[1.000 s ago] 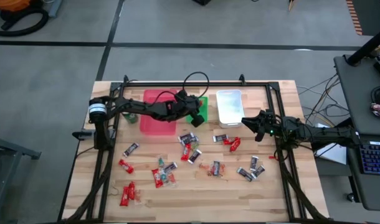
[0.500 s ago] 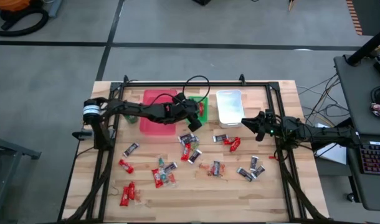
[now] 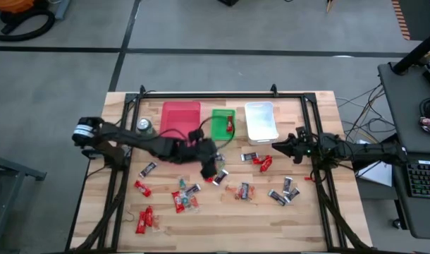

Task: Sort candy
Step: Put the brown chocolate into the white bin

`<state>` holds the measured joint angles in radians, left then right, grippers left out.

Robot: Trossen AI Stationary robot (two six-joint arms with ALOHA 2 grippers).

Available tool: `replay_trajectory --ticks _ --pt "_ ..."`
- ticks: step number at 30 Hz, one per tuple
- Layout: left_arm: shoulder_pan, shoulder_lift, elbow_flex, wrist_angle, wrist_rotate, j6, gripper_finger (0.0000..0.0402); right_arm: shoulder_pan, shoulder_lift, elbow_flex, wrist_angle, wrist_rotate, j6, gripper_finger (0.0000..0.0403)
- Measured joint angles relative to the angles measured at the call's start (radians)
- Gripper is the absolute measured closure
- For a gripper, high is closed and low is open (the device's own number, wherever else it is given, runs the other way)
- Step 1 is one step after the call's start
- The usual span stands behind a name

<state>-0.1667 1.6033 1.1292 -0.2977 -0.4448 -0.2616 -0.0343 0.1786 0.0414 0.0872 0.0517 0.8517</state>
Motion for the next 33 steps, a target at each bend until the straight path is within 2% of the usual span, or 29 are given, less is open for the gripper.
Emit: replay_trajectory --ticks 5,10,13,19,23,29,33 --pt "-0.106 -0.013 -0.002 -0.014 -0.068 -0.086 0.0257 0.04 0.078 0.004 -0.003 0.0 0.067 0.033" --pt "-0.181 -0.014 -0.002 -0.024 -0.07 -0.188 0.0257 0.102 0.206 0.083 -0.052 -0.034 0.117 0.033" --pt "-0.222 -0.009 -0.002 -0.041 -0.071 -0.244 0.0257 0.146 0.304 0.182 -0.168 -0.034 0.135 0.033" --pt "-0.301 0.003 -0.003 -0.045 -0.072 -0.346 0.0257 0.221 0.51 0.417 -0.578 -0.034 0.192 0.033" --pt "-0.356 0.004 -0.002 -0.073 -0.075 -0.403 0.0257 0.269 0.646 0.52 -0.769 -0.035 0.256 0.033" --pt "-0.431 0.004 -0.002 -0.133 -0.119 -0.496 0.0257 0.363 0.815 0.616 -0.846 -0.143 0.353 0.033" --pt "-0.467 0.004 -0.003 -0.14 -0.124 -0.537 0.0257 0.436 0.913 0.675 -0.84 -0.168 0.402 0.033"
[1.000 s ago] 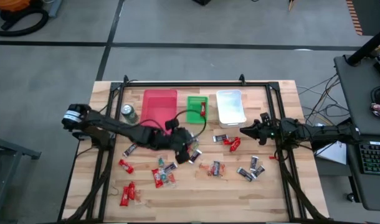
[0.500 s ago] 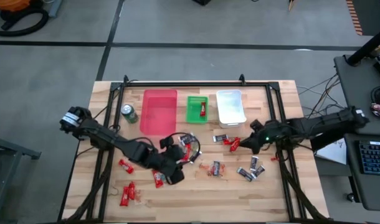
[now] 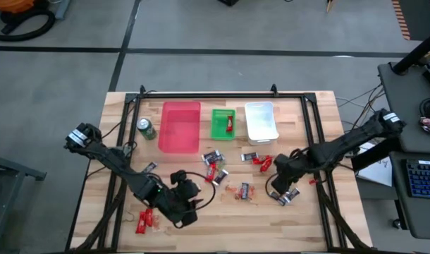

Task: Sort candy
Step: Put the brown chocolate into the white bin

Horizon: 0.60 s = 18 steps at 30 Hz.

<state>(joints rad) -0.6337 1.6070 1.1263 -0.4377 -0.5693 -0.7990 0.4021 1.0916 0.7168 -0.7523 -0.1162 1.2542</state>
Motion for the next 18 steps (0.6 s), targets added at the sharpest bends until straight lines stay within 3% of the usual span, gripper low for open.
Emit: replay_trajectory --ticks 11,18 --pt "-0.015 0.0 -0.001 -0.007 -0.001 -0.007 0.0257 0.105 0.255 0.13 -0.019 -0.007 0.025 0.0329" --pt "-0.015 0.0 -0.001 -0.015 -0.021 -0.005 0.0257 0.107 0.379 0.219 -0.045 -0.041 -0.028 0.0284"
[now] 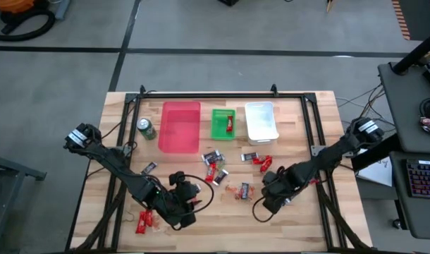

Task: Sort candy
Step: Put the brown chocolate into the white bin

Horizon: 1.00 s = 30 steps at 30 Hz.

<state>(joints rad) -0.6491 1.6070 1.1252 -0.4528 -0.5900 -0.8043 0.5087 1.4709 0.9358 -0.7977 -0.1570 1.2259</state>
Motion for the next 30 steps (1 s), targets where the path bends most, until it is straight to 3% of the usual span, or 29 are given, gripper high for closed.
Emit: replay_trajectory --ticks 8,15,21,30 --pt "0.001 0.0 0.0 0.0 -0.004 0.001 0.0258 0.011 0.145 0.07 -0.096 0.002 -0.043 0.0227" --pt "0.001 0.0 0.0 0.001 -0.005 0.002 0.0258 0.013 0.23 0.081 -0.087 -0.001 -0.094 0.0232" --pt "0.001 0.0 0.0 0.001 -0.026 0.002 0.0258 0.013 0.241 0.082 -0.079 -0.002 -0.1 0.0275" --pt "0.003 0.0 0.0 0.002 -0.033 0.006 0.0258 0.01 0.239 0.079 -0.083 0.03 -0.128 0.0386"
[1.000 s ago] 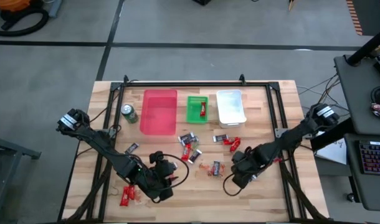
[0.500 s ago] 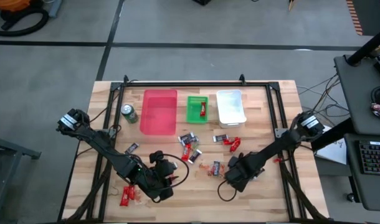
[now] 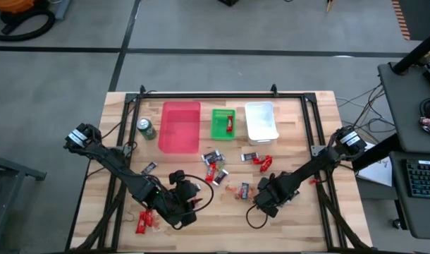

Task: Sort candy
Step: Put the brown chocolate into the white bin

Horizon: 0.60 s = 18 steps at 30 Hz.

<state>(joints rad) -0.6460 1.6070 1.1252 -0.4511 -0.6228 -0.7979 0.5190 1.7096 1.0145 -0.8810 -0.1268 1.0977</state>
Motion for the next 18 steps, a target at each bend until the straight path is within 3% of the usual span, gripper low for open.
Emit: replay_trajectory --ticks 10,18 --pt "0.0 0.0 0.0 0.003 0.0 -0.018 0.0258 0.0 -0.079 -0.002 0.035 0.014 -0.065 0.0394" --pt "0.0 0.0 0.0 0.006 0.002 -0.027 0.0258 -0.005 -0.264 -0.004 0.052 0.191 -0.12 0.0394"
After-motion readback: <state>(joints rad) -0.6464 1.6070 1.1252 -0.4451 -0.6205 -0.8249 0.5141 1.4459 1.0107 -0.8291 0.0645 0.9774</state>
